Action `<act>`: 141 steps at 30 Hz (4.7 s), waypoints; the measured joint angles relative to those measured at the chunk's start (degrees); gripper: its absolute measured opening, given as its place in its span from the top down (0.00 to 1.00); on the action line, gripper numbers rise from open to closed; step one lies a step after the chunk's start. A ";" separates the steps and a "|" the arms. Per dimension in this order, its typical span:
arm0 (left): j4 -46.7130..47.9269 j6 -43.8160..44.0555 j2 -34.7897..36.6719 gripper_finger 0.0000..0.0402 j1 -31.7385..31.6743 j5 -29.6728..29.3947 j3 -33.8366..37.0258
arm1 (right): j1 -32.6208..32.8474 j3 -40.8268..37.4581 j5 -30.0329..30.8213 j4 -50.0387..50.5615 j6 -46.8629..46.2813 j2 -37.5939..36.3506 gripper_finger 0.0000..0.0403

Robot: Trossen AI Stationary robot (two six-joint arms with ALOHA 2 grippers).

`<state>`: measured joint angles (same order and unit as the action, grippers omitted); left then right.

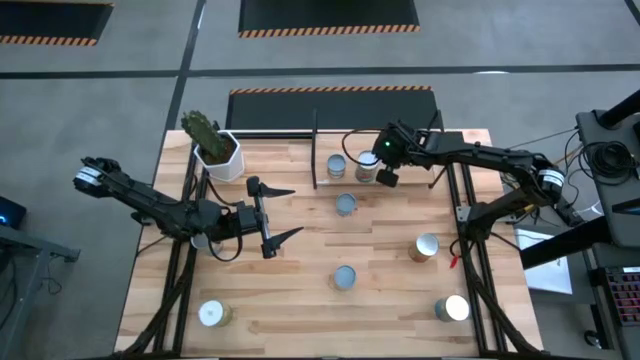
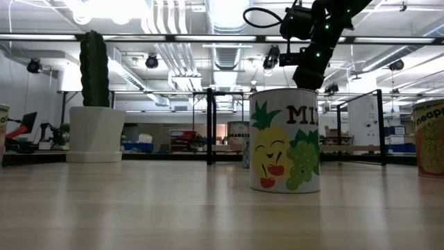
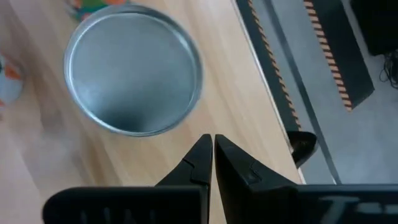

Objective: Pick and place cans onto a shelf
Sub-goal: Put the canned tomatoes on the shelf

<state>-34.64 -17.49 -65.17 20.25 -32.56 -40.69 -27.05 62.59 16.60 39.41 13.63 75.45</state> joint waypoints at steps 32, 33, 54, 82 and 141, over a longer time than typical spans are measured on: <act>0.00 0.00 0.00 0.04 0.01 0.00 0.00 | 1.68 -6.03 -13.74 -15.37 -5.05 -0.55 0.98; 0.01 0.00 0.00 0.04 0.00 0.00 0.00 | 1.68 -5.95 -13.98 -14.89 -4.05 -0.75 0.98; 0.00 0.00 0.00 0.04 0.01 0.00 0.00 | 1.68 -1.81 -14.05 -13.71 -3.14 -1.50 0.98; 0.03 0.00 0.00 0.04 0.01 0.00 0.00 | -1.11 -2.86 -10.54 -2.94 -1.78 -2.61 0.98; 0.05 0.00 0.00 0.04 0.02 0.02 0.00 | 1.92 -3.74 -16.61 -15.29 3.28 0.58 0.98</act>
<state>-34.59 -17.50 -65.17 20.27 -32.54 -40.69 -25.12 58.84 -0.01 24.12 16.91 76.03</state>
